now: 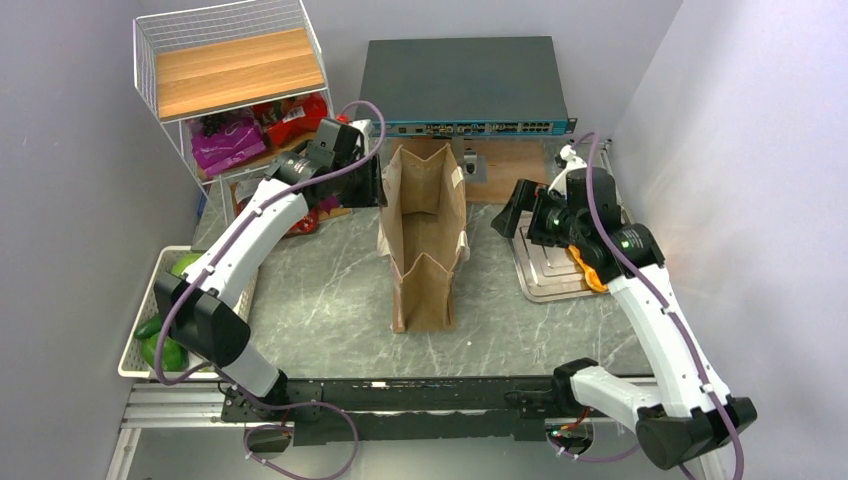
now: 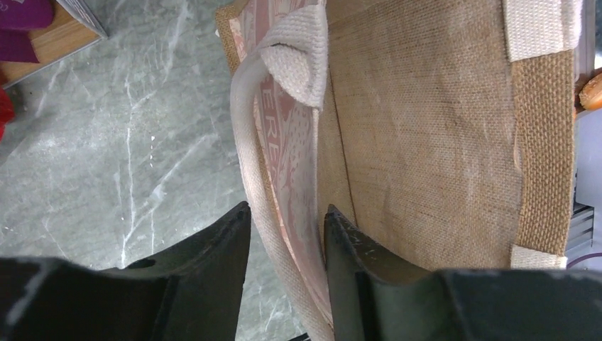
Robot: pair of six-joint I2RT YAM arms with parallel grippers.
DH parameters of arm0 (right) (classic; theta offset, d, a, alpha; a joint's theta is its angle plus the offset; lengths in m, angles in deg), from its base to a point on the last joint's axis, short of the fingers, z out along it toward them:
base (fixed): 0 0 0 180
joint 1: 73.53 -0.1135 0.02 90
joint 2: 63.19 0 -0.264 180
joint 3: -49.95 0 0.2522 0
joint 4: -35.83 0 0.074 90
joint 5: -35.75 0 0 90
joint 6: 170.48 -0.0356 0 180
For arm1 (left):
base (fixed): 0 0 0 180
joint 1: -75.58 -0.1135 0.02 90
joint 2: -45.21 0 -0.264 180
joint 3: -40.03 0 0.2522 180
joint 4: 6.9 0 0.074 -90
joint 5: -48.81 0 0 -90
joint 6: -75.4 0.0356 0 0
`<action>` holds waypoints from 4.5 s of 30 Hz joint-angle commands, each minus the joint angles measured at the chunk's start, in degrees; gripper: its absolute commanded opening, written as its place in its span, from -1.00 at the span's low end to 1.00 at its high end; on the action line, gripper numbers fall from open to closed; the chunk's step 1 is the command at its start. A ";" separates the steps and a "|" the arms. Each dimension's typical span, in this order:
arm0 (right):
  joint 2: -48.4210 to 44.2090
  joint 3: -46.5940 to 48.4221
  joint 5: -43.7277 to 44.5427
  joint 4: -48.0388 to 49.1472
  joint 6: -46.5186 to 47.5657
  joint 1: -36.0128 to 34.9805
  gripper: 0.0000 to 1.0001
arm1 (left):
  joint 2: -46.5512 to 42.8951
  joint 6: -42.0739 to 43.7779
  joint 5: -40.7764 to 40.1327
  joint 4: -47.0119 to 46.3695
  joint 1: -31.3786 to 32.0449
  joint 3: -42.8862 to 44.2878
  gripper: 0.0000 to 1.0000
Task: Place the food into the grocery bag and tie it
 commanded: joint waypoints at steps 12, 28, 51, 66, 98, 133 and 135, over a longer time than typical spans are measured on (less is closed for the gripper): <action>-4.30 1.52 2.00 -4.78 -0.17 -0.18 1.00 | -0.47 -0.63 -2.58 2.16 2.85 3.50 -1.00; -4.72 0.25 -9.83 2.49 -7.94 -1.28 1.00 | -6.61 -2.63 -26.34 20.69 13.27 6.94 -1.00; 22.86 12.45 -2.45 12.03 -2.59 -20.46 1.00 | -19.06 -1.06 -21.18 16.51 13.49 -6.63 -1.00; 36.90 23.53 8.90 -3.13 -2.92 -24.60 -1.00 | -18.38 -1.67 -24.31 22.12 13.49 -1.40 -1.00; 20.18 16.30 17.12 -2.69 -4.44 -27.44 0.99 | -24.88 1.76 -22.47 23.36 13.49 -6.77 -1.00; 22.99 13.71 16.83 -6.66 -2.79 1.82 1.00 | -17.89 0.66 -22.26 24.67 12.87 2.07 -1.00; 24.33 13.64 15.81 -7.54 -4.20 4.56 1.00 | -19.17 1.65 -21.62 23.33 12.60 0.54 -1.00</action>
